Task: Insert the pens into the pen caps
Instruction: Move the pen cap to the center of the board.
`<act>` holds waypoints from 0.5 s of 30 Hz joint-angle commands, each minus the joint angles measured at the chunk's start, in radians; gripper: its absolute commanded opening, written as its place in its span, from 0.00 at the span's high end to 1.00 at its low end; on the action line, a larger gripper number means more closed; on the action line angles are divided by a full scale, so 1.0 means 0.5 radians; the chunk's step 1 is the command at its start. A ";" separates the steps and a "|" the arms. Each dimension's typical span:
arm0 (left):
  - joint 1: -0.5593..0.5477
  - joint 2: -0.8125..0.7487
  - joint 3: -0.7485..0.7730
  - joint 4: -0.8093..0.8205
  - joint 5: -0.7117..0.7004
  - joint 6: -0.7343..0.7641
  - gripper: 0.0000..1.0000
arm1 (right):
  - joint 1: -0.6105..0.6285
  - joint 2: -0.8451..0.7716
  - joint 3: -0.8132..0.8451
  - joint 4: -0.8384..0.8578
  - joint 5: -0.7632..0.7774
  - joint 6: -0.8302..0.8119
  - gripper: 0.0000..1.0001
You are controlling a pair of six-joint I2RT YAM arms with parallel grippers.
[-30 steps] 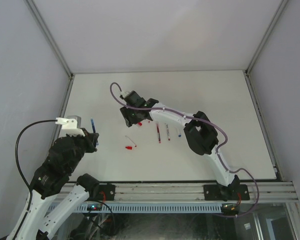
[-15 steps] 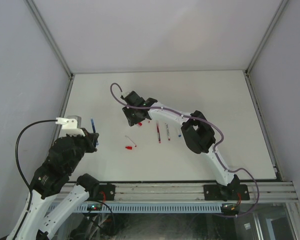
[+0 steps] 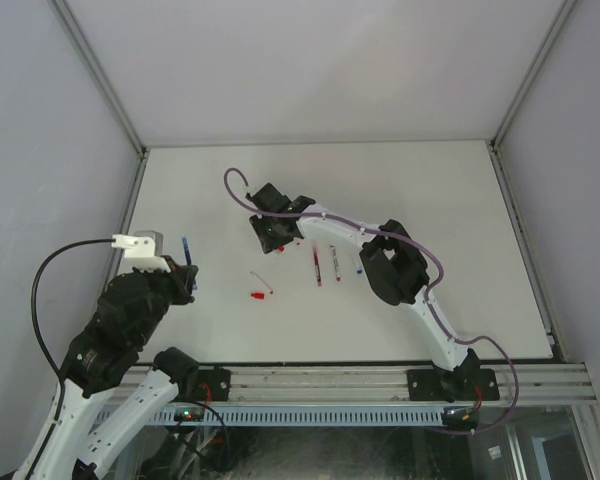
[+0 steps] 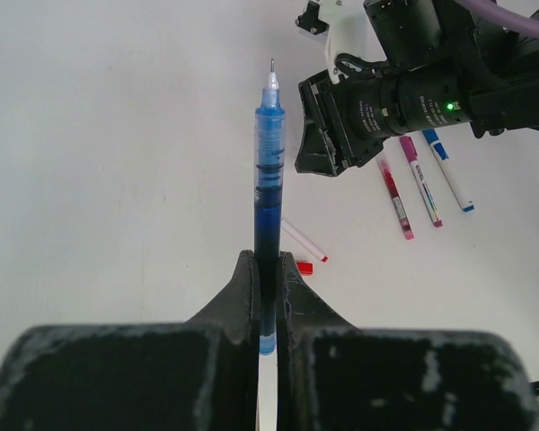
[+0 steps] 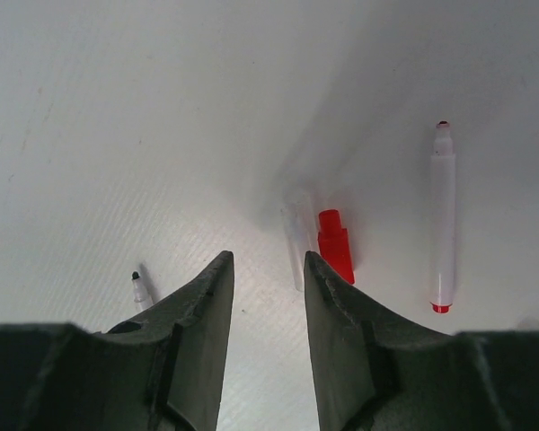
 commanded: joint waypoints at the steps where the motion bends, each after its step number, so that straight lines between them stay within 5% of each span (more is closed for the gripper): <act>1: 0.012 0.024 0.011 0.084 0.024 0.049 1.00 | -0.024 0.015 0.094 0.013 0.001 0.027 0.64; 15: 0.012 0.029 0.007 0.092 0.037 0.052 1.00 | -0.030 0.041 0.100 -0.001 0.035 0.011 0.65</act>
